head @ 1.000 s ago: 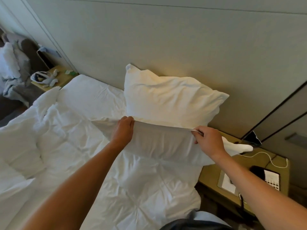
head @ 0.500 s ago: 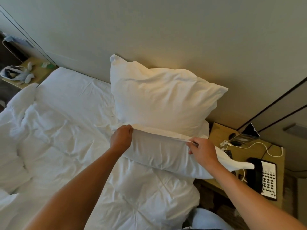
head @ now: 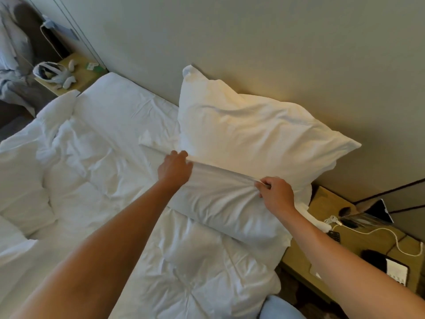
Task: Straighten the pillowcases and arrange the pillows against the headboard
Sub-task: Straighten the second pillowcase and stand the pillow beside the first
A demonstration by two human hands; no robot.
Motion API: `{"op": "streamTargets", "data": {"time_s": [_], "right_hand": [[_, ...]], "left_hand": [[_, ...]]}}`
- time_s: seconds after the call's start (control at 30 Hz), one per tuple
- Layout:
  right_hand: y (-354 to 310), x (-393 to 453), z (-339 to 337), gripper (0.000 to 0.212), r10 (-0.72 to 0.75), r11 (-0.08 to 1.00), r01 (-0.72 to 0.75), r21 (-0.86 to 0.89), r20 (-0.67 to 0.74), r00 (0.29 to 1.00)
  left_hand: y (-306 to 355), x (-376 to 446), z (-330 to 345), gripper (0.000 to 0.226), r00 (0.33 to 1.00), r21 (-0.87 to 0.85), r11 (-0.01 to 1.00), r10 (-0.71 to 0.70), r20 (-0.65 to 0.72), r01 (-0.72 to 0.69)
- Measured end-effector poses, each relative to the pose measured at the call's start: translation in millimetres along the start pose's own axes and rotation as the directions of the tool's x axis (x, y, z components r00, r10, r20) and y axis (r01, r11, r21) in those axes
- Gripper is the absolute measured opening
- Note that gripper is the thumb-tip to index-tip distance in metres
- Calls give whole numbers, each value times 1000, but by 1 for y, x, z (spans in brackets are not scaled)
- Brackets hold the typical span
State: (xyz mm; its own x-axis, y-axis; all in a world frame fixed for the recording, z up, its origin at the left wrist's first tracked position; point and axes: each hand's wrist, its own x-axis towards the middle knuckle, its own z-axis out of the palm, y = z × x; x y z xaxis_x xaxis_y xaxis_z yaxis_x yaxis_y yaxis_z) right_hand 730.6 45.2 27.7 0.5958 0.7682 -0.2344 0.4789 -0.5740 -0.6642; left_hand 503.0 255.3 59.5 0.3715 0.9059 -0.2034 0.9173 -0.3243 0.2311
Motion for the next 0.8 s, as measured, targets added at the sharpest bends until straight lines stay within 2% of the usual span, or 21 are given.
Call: {"op": "streamTargets", "data": {"time_s": [0.07, 0.17, 0.23, 0.37, 0.47, 0.53, 0.6, 0.67, 0.8], "right_hand": [[-9, 14, 8, 25, -74, 973, 53, -224, -84, 994], [-25, 31, 23, 18, -241, 887, 158, -435, -143, 960], [-36, 43, 39, 37, -283, 860, 239, -452, -33, 958], [-54, 65, 87, 87, -221, 842, 327, -429, 280, 934], [-58, 73, 127, 98, -243, 776, 412, -478, 376, 894], [-54, 75, 149, 92, -298, 701, 465, -541, 370, 880], [-46, 77, 164, 68, -369, 667, 499, -553, 336, 867], [-40, 80, 174, 41, -392, 715, 508, -481, 326, 860], [-58, 91, 178, 34, -262, 893, 377, -245, 397, 879]], "left_hand": [[3, -14, 28, 65, 990, -73, 994, -67, 125, 77], [6, -42, 73, 81, 955, -163, 966, -154, 255, 199], [5, -58, 100, 84, 922, -196, 946, -179, 342, 257], [2, -75, 129, 87, 876, -332, 864, -217, 431, 378], [-5, -82, 136, 85, 886, -442, 805, -209, 413, 396], [-16, -90, 140, 82, 885, -483, 768, -230, 404, 420], [-27, -103, 145, 81, 862, -486, 733, -280, 422, 476], [-39, -117, 149, 80, 833, -473, 706, -319, 453, 527], [-55, -135, 150, 75, 828, -492, 680, -341, 444, 544]]}}
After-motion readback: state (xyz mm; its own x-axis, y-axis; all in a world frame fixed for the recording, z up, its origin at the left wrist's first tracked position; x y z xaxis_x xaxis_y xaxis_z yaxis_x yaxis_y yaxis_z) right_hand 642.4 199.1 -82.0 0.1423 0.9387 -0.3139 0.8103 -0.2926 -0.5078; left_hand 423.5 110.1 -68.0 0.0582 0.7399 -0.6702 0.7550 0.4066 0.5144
